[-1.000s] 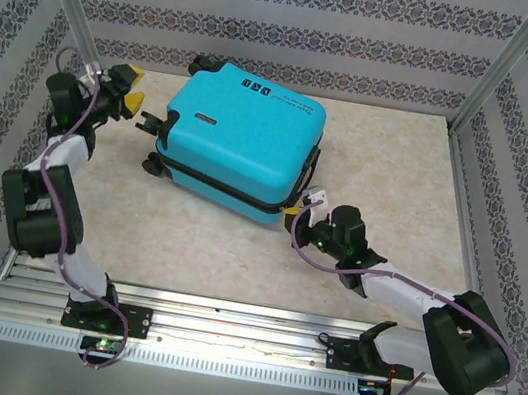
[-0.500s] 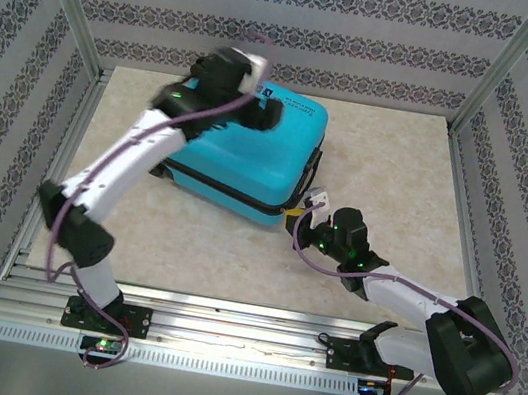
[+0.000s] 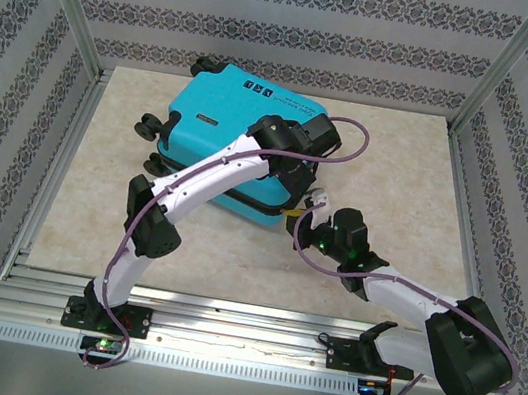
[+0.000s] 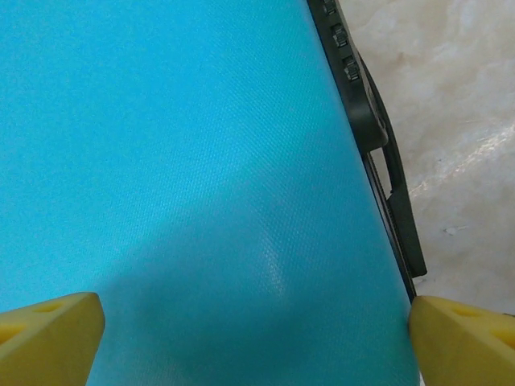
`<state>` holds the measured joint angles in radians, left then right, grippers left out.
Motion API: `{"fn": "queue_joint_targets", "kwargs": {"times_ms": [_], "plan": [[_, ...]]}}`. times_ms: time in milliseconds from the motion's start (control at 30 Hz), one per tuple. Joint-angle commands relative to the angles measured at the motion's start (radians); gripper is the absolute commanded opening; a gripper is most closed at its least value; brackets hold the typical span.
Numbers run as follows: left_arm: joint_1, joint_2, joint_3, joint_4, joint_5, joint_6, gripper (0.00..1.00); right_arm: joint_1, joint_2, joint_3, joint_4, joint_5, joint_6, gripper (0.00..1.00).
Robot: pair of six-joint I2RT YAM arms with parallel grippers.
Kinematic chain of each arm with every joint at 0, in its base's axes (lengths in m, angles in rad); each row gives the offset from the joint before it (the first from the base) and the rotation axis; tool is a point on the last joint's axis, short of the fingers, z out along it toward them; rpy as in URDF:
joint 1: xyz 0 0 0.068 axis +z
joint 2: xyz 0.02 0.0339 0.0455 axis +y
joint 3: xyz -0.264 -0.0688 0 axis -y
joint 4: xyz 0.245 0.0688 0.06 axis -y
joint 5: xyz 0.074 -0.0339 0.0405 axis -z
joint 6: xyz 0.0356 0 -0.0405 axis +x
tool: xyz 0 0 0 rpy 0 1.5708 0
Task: Pack the luggage
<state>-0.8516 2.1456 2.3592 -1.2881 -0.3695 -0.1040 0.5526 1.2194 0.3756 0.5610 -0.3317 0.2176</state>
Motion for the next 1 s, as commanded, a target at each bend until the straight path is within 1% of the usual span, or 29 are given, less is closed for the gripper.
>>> {"fn": "queue_joint_targets", "kwargs": {"times_ms": [0, 100, 233, 433, 500, 533, 567, 600, 667, 700, 767, 867, 967], "plan": [[-0.013, 0.032, 0.027, -0.159, -0.091, 0.008, 0.97, 0.011, -0.029, -0.007, 0.053, -0.033, 0.011, 0.00], [-0.013, 0.043, 0.023, -0.171, -0.071, 0.000, 0.97, 0.011, -0.025, -0.006, 0.054, -0.037, 0.006, 0.00], [-0.013, 0.016, -0.028, -0.102, 0.023, 0.006, 0.99, 0.012, -0.025, -0.007, 0.061, -0.053, 0.002, 0.00], [-0.013, 0.028, -0.044, -0.082, 0.081, -0.005, 0.99, 0.013, -0.032, -0.010, 0.066, -0.062, -0.002, 0.00], [-0.014, 0.034, -0.051, -0.077, 0.064, -0.011, 0.99, 0.015, -0.032, -0.012, 0.071, -0.067, -0.003, 0.00], [-0.012, 0.038, -0.050, -0.082, 0.063, -0.014, 0.98, 0.015, -0.032, -0.012, 0.073, -0.067, -0.004, 0.00], [-0.012, 0.042, -0.051, -0.085, 0.057, -0.019, 0.95, 0.016, -0.033, -0.012, 0.074, -0.066, -0.007, 0.00], [-0.011, 0.046, -0.056, -0.090, 0.044, -0.023, 0.88, 0.018, -0.034, -0.014, 0.072, -0.057, -0.011, 0.00], [-0.004, 0.036, -0.086, -0.091, 0.005, -0.039, 0.80, 0.020, -0.034, -0.009, 0.056, -0.010, -0.022, 0.00], [0.008, 0.023, -0.117, -0.085, 0.012, -0.046, 0.78, 0.020, -0.032, -0.005, 0.047, 0.022, -0.030, 0.00], [0.034, -0.036, -0.207, -0.028, 0.054, -0.051, 0.74, 0.020, -0.034, -0.001, 0.033, 0.093, -0.043, 0.00], [0.078, -0.137, -0.363, 0.084, 0.144, -0.048, 0.73, 0.019, -0.035, 0.010, 0.013, 0.183, -0.064, 0.00], [0.115, -0.195, -0.473, 0.139, 0.192, -0.049, 0.71, 0.020, -0.047, 0.022, -0.009, 0.262, -0.085, 0.00]]}}
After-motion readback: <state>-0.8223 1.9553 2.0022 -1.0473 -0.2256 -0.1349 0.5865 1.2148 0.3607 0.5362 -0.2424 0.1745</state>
